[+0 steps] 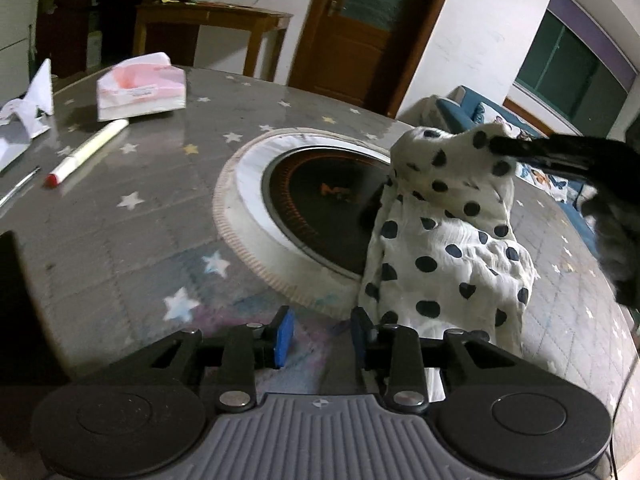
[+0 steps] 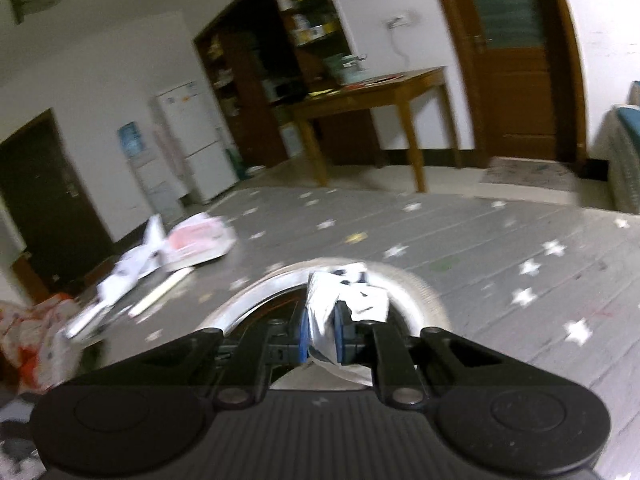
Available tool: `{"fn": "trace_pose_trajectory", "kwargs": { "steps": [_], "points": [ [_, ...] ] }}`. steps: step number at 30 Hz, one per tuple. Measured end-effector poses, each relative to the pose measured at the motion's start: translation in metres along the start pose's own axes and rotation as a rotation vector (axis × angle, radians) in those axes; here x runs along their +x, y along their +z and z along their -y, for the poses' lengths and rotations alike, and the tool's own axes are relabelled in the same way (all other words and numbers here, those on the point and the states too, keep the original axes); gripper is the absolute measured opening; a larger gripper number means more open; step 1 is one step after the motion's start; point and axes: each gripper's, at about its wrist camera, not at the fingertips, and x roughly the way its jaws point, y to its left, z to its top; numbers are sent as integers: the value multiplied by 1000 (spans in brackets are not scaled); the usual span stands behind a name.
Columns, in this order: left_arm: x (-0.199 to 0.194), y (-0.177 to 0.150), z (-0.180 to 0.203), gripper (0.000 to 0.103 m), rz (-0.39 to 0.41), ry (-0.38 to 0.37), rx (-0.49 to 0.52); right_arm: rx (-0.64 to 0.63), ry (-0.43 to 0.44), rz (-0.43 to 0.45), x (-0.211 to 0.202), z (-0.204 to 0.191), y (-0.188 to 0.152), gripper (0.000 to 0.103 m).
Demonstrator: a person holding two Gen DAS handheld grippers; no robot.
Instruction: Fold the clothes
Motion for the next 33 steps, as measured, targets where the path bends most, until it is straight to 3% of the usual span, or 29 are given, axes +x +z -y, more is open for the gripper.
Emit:
{"fn": "trace_pose_trajectory", "kwargs": {
  "steps": [13,24,27,33],
  "points": [
    [-35,-17,-13,36,49,30,-36,-195,295,-34,-80,-116,-63,11],
    [-56,-16,-7,36,98,5,-19,-769,283,-190,-106,-181,-163,16],
    [-61,-13,2,36,115,-23,-2,-773,314,-245,-103,-184,-174,23],
    [-67,-6,26,35,156,-110,61,-653,336,-244,-106,-178,-162,22]
  ]
}}
